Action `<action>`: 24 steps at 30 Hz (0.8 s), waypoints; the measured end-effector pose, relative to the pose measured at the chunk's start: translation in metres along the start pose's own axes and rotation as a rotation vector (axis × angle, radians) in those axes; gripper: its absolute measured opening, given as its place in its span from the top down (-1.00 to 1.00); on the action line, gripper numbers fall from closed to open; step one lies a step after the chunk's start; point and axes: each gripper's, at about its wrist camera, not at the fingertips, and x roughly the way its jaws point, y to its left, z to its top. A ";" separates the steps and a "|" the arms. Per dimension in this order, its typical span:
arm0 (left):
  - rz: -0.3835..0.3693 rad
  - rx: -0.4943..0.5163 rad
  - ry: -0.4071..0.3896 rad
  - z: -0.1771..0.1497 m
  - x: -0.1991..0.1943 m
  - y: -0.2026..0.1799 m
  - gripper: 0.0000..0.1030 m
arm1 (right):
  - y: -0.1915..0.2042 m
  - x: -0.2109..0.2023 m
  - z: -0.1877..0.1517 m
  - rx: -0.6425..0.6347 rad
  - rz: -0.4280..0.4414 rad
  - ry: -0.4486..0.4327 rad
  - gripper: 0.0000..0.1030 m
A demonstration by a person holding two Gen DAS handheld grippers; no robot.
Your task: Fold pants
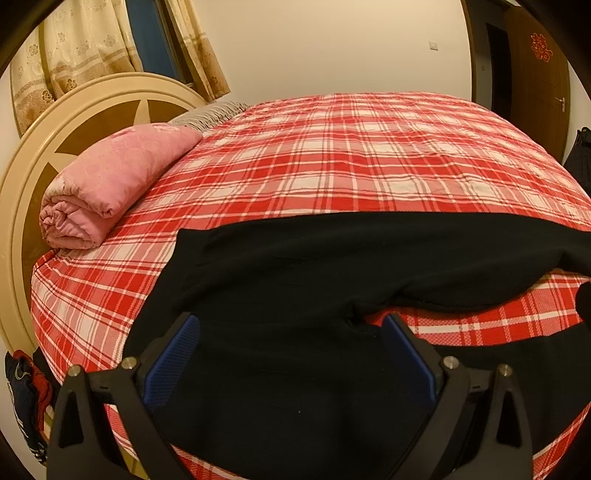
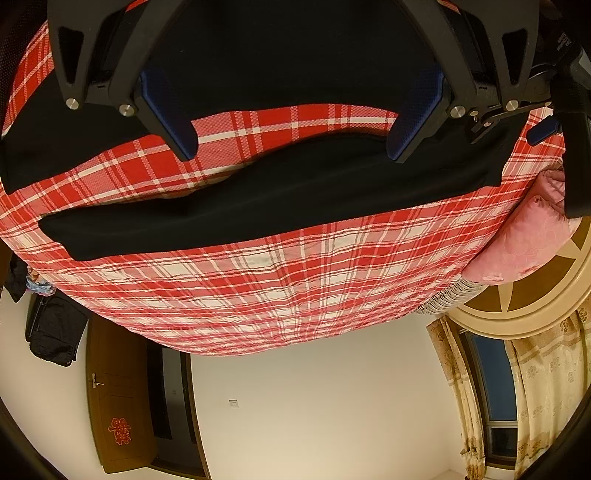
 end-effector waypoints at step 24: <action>-0.091 0.049 0.050 0.009 0.026 0.019 -0.96 | 0.003 0.037 0.020 -0.111 0.054 0.085 -0.98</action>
